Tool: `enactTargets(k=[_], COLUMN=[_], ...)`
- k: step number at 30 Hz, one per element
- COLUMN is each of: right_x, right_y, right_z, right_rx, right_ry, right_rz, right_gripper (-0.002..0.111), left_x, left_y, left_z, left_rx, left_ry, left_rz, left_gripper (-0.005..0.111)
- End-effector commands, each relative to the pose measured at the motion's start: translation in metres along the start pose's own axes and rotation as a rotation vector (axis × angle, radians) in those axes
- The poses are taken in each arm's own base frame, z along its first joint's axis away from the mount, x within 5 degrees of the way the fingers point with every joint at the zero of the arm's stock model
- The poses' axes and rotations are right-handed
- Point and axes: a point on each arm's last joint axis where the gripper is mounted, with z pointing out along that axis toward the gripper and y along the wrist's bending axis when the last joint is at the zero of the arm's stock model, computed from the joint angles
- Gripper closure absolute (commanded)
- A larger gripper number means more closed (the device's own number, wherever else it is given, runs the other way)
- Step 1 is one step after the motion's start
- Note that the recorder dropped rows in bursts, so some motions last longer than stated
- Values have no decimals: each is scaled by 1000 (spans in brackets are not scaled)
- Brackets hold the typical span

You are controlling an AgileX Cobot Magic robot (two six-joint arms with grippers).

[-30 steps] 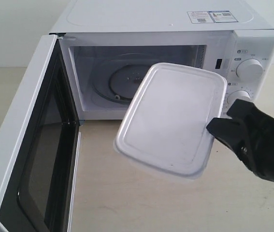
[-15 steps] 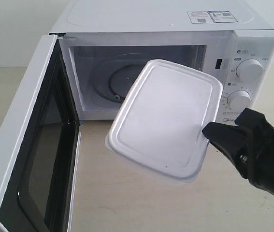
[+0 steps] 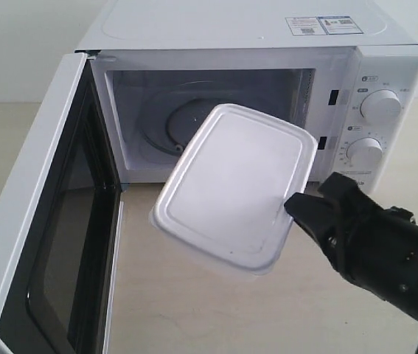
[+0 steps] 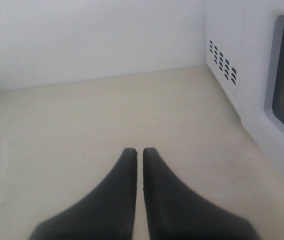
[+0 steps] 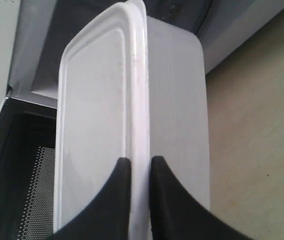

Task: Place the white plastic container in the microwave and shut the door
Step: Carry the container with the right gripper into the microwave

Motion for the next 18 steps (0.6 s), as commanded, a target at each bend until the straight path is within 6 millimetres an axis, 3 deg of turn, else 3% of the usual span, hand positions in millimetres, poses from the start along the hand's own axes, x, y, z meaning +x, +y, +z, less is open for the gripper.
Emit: enactTargets(k=[1, 10, 18], right_x=[1, -4, -11], right_y=[8, 15, 23], right_z=[23, 73, 104], right_rx=[-25, 9, 11], right_ry=[-9, -114, -216], right_rz=[0, 97, 168], right_gripper=[108, 108, 108], left_x=[0, 0, 0], left_y=[0, 0, 0], left_z=[0, 0, 0], left_rx=[1, 1, 1], left_ry=[-2, -2, -2], left_rz=[-20, -20, -20], left_gripper=[102, 102, 102])
